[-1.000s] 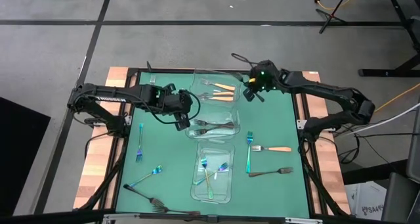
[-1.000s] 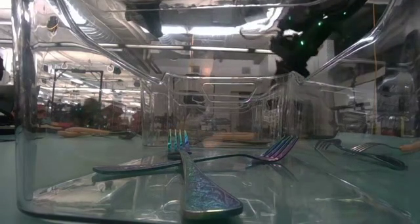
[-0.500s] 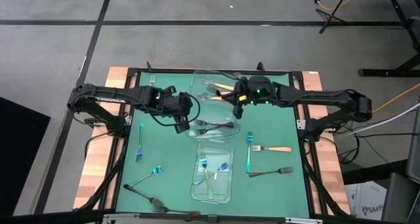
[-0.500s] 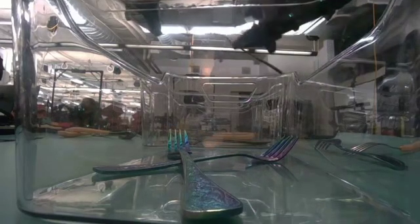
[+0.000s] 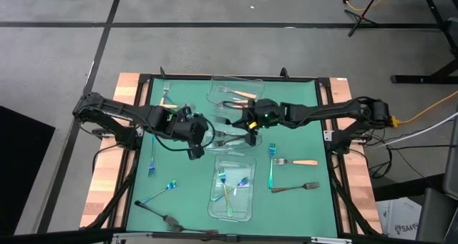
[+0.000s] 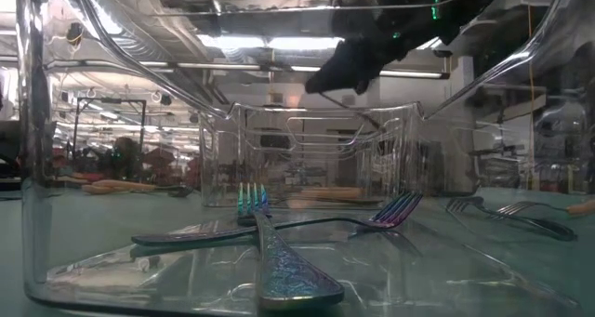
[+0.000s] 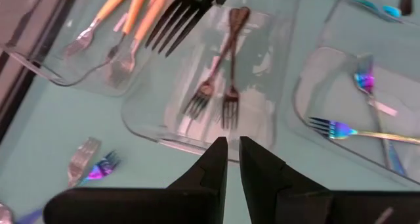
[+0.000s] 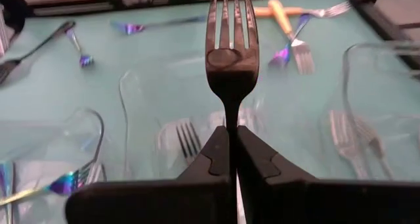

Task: Sort silverware by color (type)
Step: Put the black fork into the middle transparent bin

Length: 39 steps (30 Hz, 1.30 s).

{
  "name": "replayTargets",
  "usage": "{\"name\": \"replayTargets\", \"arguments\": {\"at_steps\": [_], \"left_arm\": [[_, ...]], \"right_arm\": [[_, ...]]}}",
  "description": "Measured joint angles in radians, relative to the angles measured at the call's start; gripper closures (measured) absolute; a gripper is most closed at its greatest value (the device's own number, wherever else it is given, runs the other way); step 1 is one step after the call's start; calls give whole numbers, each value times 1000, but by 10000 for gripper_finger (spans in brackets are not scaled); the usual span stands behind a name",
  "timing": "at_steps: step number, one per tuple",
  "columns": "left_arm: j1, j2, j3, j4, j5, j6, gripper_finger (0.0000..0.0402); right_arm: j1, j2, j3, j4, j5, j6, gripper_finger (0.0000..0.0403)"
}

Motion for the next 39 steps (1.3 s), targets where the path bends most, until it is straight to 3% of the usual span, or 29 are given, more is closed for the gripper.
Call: {"name": "replayTargets", "arguments": {"at_steps": [29, 39], "left_arm": [[-218, 0, 0, -1, -2, -211, 368], [-293, 0, 0, -33, 4, -406, 368]], "right_arm": [[-3, 278, 0, 50, -60, -19, 402], [-3, 286, 1, 67, -58, -19, 402]]}}
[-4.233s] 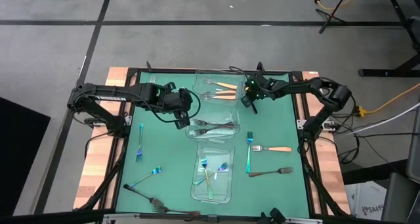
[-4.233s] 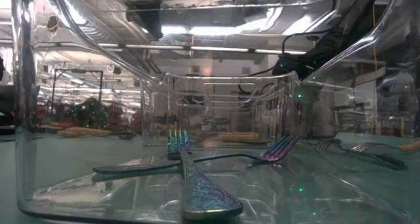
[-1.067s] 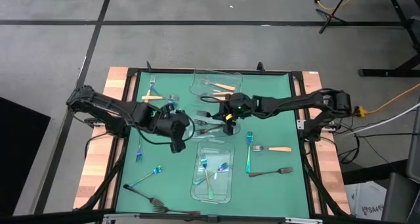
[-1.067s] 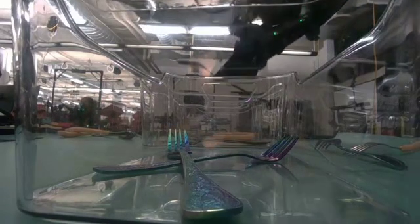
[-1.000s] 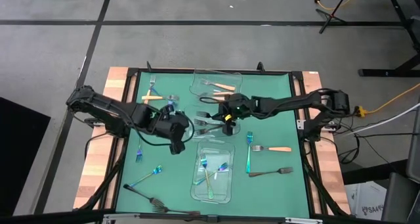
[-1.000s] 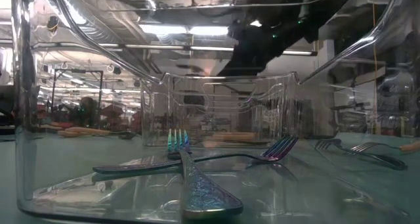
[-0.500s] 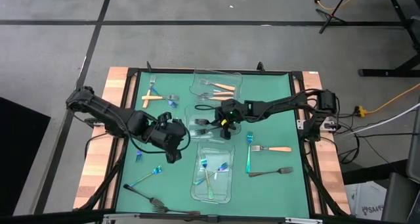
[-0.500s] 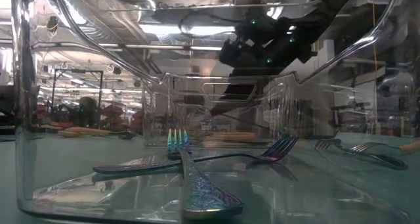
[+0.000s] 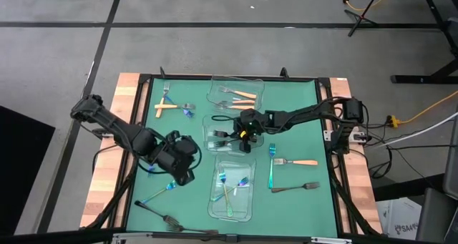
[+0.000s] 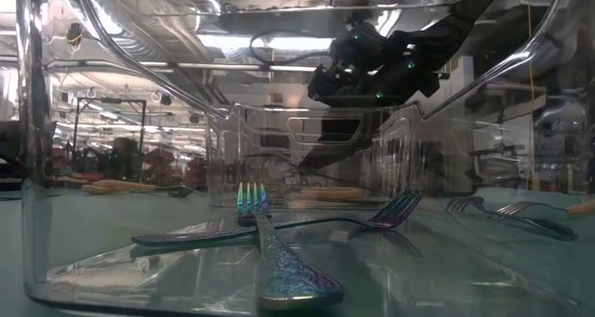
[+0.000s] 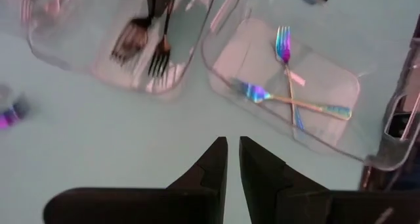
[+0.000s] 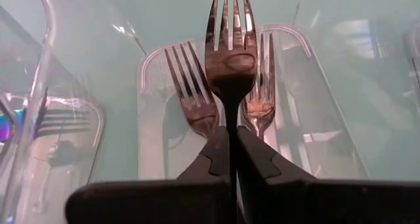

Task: Sort silverware by color (type)
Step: Put the black fork into the middle transparent bin

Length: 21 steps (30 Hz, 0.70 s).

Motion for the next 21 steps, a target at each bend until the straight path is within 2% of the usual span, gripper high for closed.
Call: {"name": "replayTargets", "arguments": {"at_steps": [4, 17, 21], "left_arm": [[-34, 0, 0, -50, 40, -120, 368], [-150, 0, 0, -129, 44, -394, 368], [-182, 0, 0, -134, 44, -473, 368]], "right_arm": [[0, 0, 0, 0, 5, -1, 402], [0, 0, 0, 0, 6, 0, 401], [0, 0, 0, 0, 6, 0, 376]]}}
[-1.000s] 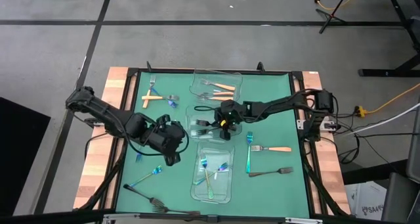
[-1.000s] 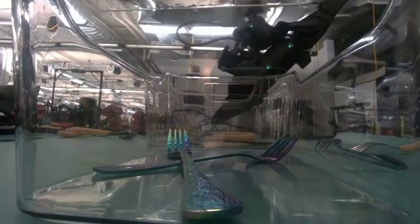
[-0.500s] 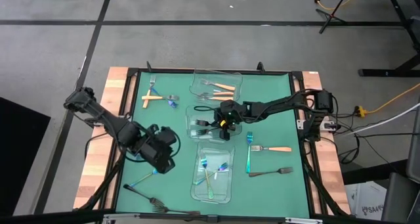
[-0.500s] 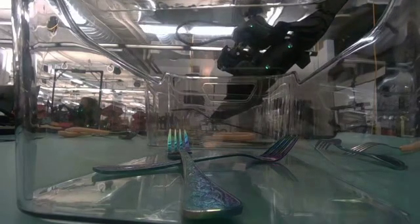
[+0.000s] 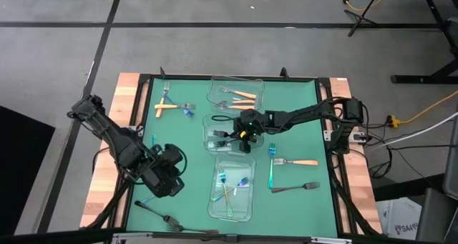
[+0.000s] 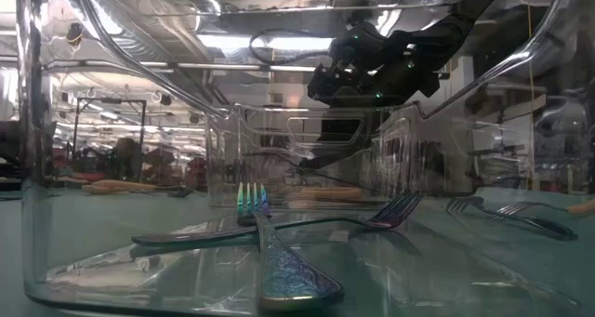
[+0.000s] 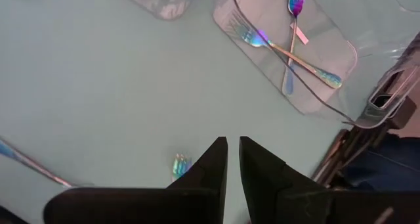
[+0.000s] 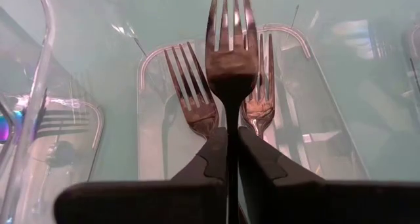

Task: Sort silverware by color (type)
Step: Put the black fork into the middle transparent bin, then put the blue fork into the bottom transparent bin

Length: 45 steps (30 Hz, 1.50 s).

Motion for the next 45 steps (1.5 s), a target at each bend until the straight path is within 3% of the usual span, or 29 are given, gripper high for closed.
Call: {"name": "replayTargets", "arguments": {"at_steps": [9, 22, 29, 32, 36, 45], "left_arm": [[-49, 0, 0, -22, 0, -139, 368], [-80, 3, 0, -19, -2, -161, 368], [-152, 70, 1, 16, 3, -161, 368], [-170, 106, 1, 16, 51, -163, 366], [-173, 138, 1, 10, 124, -213, 343], [-175, 196, 1, -33, 131, -205, 265]], "right_arm": [[0, 0, 0, 0, 0, 0, 317], [0, 1, -1, 0, 0, 0, 315], [0, 1, -1, 0, 0, 0, 315], [0, 1, -1, -1, 0, 0, 315], [0, 1, -1, -1, 0, 0, 315], [0, 1, -1, 0, 0, 0, 315]]}}
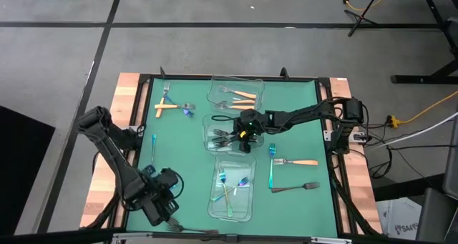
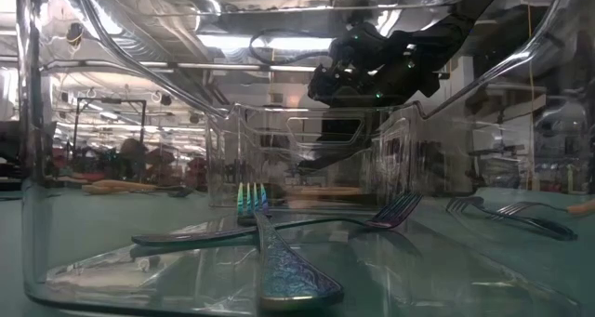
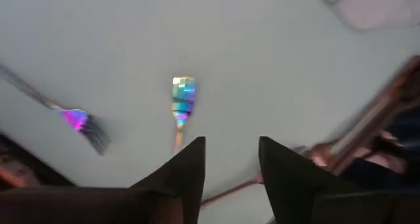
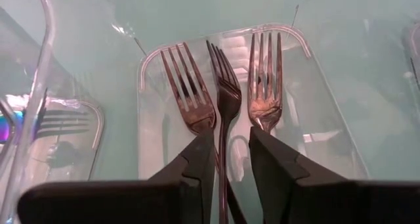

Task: Sort silverware by color (type)
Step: Put the blue fork into the bottom transparent bin

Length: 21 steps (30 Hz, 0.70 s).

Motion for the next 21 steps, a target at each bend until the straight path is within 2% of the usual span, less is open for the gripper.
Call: {"name": "replayTargets", "arguments": {"at_steps": [6, 9, 14, 21], "left_arm": [[-18, 31, -1, -61, 13, 8, 264], [-28, 32, -27, -42, 21, 25, 269], [-33, 33, -146, 33, 67, 40, 278], [-27, 33, -334, 237, 212, 140, 290]], "right_arm": [[0, 0, 0, 0, 0, 0, 315], [0, 0, 0, 0, 0, 0, 315], [0, 0, 0, 0, 0, 0, 315], [0, 0, 0, 0, 0, 0, 315]]}}
